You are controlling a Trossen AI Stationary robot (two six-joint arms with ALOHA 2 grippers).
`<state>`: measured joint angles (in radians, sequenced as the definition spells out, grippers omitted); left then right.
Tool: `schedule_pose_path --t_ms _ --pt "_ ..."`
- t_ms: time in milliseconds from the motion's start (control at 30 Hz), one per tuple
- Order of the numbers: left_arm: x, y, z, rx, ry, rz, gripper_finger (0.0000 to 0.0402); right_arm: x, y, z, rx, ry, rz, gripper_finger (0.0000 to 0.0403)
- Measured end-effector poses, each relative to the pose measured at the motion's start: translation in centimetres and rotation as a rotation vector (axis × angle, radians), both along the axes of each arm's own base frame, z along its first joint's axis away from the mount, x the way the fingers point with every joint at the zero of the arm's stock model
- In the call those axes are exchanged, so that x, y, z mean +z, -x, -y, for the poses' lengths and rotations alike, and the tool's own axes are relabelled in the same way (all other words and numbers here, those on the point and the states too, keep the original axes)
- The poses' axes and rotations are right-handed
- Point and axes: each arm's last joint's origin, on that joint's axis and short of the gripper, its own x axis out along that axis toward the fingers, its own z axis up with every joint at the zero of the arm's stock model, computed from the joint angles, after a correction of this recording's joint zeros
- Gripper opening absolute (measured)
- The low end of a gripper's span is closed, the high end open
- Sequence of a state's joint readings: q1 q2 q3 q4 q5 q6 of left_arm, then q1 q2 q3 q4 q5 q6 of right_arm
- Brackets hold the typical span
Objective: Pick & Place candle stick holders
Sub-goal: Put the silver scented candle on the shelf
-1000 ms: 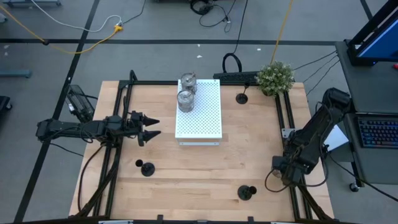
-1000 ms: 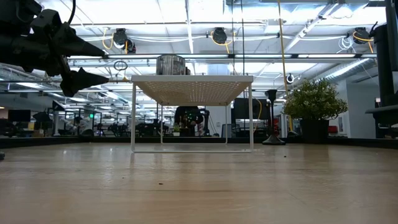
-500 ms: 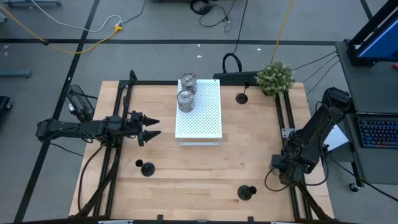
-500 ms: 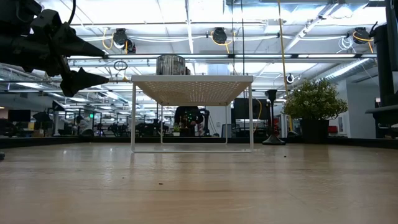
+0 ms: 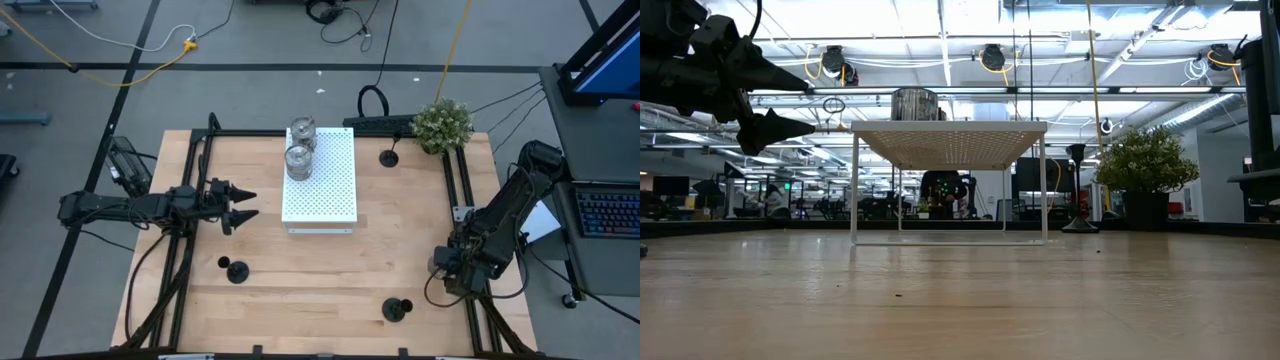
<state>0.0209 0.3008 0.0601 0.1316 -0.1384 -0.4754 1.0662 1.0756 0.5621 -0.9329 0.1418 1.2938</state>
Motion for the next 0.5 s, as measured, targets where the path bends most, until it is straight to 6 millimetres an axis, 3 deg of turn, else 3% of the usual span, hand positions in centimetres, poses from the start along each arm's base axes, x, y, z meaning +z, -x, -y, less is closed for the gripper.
schedule_pose_path --t_ms 500 --pt "0.00 0.00 0.00 0.000 0.000 0.000 0.0365 0.07 -0.43 0.23 -0.020 0.036 0.064 0.0375"
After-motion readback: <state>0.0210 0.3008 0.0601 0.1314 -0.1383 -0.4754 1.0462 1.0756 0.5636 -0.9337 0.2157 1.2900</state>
